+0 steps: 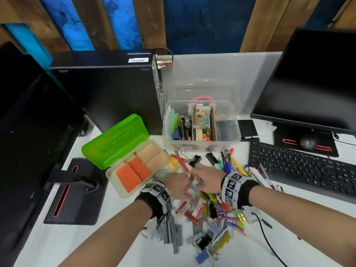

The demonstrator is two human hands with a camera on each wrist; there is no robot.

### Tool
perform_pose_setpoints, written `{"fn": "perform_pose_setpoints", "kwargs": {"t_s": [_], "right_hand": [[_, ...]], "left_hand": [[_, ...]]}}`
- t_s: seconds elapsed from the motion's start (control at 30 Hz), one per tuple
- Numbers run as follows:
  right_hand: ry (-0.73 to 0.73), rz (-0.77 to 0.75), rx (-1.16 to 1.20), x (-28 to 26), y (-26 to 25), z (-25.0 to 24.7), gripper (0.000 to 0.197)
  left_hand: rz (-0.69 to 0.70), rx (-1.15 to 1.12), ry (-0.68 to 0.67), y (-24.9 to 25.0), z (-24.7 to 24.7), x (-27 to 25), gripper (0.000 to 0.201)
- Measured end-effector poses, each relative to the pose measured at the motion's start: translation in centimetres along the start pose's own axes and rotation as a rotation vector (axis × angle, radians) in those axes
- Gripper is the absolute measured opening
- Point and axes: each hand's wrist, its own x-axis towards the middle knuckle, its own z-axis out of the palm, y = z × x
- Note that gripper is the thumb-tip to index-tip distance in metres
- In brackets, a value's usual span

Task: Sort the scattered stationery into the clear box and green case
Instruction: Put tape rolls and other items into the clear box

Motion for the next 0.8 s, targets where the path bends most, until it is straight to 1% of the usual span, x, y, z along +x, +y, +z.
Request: {"fn": "perform_pose_setpoints", "kwargs": {"t_s": [0.07, 0.13, 0.27, 0.33, 0.43, 0.5, 0.57, 0.67, 0.73, 0.8], "right_hand": [[-0.136, 0.009, -0.069, -0.7, -0.1, 1.4, 0.041], [-0.189, 0.004, -0.12, -1.1, 0.0, 2.5, 0.045], [-0.189, -0.055, -0.156, -1.6, -0.4, 3.9, 0.044], [-0.181, -0.082, -0.174, -1.6, -0.6, 4.4, 0.04], [-0.146, -0.101, -0.169, -1.7, -0.8, 4.8, 0.033], [-0.127, -0.106, -0.136, -1.7, -0.7, 4.6, 0.032], [-0.112, -0.093, -0.115, -1.7, -0.5, 3.6, 0.031], [-0.088, -0.022, -0.099, -1.8, 0.2, 0.6, 0.031], [-0.04, 0.01, -0.06, -2.1, 0.9, -2.3, 0.032], [0.045, 0.011, -0.001, -2.4, 1.7, -5.3, 0.03]], "left_hand": [[0.016, -0.011, -0.121, 0.4, 1.2, -0.4, 0.043], [0.025, -0.042, -0.162, 0.7, 2.0, -0.7, 0.047], [0.023, -0.106, -0.159, 1.2, 2.6, -0.6, 0.047], [0.002, -0.14, -0.155, 1.5, 2.6, -0.6, 0.045], [-0.01, -0.162, -0.096, 1.4, 2.5, -0.4, 0.049], [-0.012, -0.141, -0.085, 1.0, 1.9, -0.1, 0.051], [-0.013, -0.167, -0.068, 0.5, 1.0, 0.3, 0.051], [-0.023, -0.228, 0.021, -0.5, -1.4, 0.7, 0.043], [-0.034, -0.315, 0.072, -1.3, -3.8, 1.0, 0.037], [-0.031, -0.381, 0.136, -2.1, -6.5, 1.2, 0.033]]}}
